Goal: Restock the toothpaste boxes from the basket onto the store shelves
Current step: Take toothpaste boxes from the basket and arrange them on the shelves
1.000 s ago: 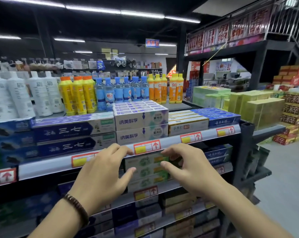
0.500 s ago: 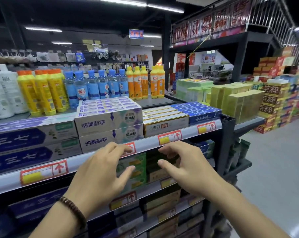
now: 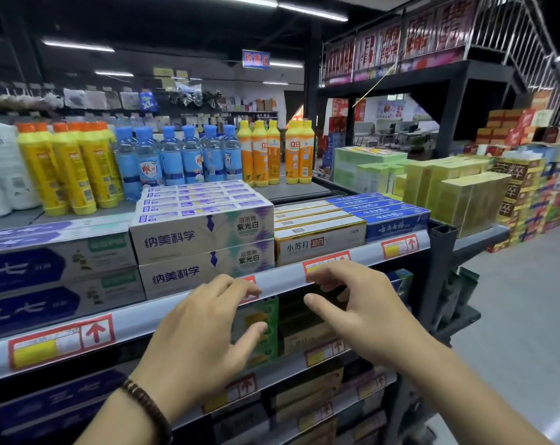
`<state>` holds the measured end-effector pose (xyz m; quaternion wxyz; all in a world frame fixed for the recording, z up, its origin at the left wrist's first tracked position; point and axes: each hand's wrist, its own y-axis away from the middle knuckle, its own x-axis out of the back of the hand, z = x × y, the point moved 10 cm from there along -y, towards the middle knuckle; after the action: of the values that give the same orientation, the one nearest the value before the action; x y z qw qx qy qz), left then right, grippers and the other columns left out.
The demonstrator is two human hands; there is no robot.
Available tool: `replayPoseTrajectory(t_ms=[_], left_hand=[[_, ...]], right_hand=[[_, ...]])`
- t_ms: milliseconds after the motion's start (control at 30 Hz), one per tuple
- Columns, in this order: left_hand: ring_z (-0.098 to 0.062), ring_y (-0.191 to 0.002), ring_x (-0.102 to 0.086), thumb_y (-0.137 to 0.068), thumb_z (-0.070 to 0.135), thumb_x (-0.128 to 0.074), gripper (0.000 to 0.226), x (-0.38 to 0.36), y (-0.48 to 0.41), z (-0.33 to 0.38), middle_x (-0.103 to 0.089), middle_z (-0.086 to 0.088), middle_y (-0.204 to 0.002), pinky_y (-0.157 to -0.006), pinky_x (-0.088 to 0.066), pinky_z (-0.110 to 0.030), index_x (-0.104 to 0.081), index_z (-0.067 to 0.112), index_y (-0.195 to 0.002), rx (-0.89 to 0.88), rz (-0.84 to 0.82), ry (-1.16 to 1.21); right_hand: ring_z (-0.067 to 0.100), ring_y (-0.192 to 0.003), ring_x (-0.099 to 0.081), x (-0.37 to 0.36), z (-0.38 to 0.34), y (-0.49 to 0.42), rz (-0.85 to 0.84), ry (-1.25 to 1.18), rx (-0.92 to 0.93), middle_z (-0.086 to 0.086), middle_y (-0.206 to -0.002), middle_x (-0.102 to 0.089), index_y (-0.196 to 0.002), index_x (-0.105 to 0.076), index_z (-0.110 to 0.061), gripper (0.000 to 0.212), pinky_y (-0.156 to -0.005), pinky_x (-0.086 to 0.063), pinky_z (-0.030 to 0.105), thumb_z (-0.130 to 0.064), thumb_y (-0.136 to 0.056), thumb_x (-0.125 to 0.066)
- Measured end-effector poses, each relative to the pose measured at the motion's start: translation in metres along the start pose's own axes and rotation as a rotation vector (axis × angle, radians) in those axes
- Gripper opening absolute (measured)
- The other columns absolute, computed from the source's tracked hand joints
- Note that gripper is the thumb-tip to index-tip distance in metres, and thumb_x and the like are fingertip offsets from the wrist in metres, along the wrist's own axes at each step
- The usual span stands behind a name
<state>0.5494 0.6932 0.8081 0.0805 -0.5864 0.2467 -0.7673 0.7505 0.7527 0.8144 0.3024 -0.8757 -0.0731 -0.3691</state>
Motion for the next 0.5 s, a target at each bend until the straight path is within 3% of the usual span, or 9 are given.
replayPoseTrajectory(t_ms=[233,333,433,500], left_hand=[[-0.001,-0.106,-0.054,-0.090,0.072,-0.039,0.047,-0.008,-0.030,0.025,-0.048,0.030,-0.119,-0.086,-0.051,-0.024,-0.048,0.050,-0.131,-0.014,0.033,-0.047],[0.001,-0.101,-0.055,-0.093,0.065,-0.048,0.042,-0.006,-0.049,0.046,-0.052,0.029,-0.119,-0.083,-0.049,-0.019,-0.053,0.047,-0.129,-0.027,0.051,-0.047],[0.005,-0.103,-0.052,-0.095,0.054,-0.062,0.035,-0.005,-0.073,0.066,-0.049,0.028,-0.121,-0.079,-0.040,-0.008,-0.054,0.045,-0.128,-0.055,0.081,-0.021],[0.004,-0.108,-0.051,-0.094,0.047,-0.068,0.040,-0.006,-0.090,0.076,-0.046,0.025,-0.124,-0.086,-0.041,-0.009,-0.056,0.041,-0.132,-0.083,0.103,-0.004]], right_hand=[[0.000,-0.107,-0.063,0.011,0.023,-0.038,-0.031,-0.031,0.110,-0.022,-0.109,-0.067,-0.121,-0.072,-0.033,0.029,-0.084,-0.050,0.016,-0.041,-0.094,-0.075],[0.000,-0.105,-0.063,0.029,0.037,-0.057,0.000,-0.043,0.176,-0.022,-0.108,-0.068,-0.119,-0.074,-0.031,0.030,-0.083,-0.047,0.011,-0.037,-0.090,-0.080],[0.000,-0.106,-0.063,0.045,0.049,-0.079,-0.027,-0.016,0.255,-0.024,-0.110,-0.067,-0.122,-0.072,-0.033,0.038,-0.085,-0.046,0.012,-0.047,-0.087,-0.078],[0.002,-0.108,-0.062,0.052,0.054,-0.094,-0.076,-0.020,0.313,-0.023,-0.112,-0.067,-0.124,-0.072,-0.034,0.042,-0.085,-0.044,0.012,-0.050,-0.085,-0.075]])
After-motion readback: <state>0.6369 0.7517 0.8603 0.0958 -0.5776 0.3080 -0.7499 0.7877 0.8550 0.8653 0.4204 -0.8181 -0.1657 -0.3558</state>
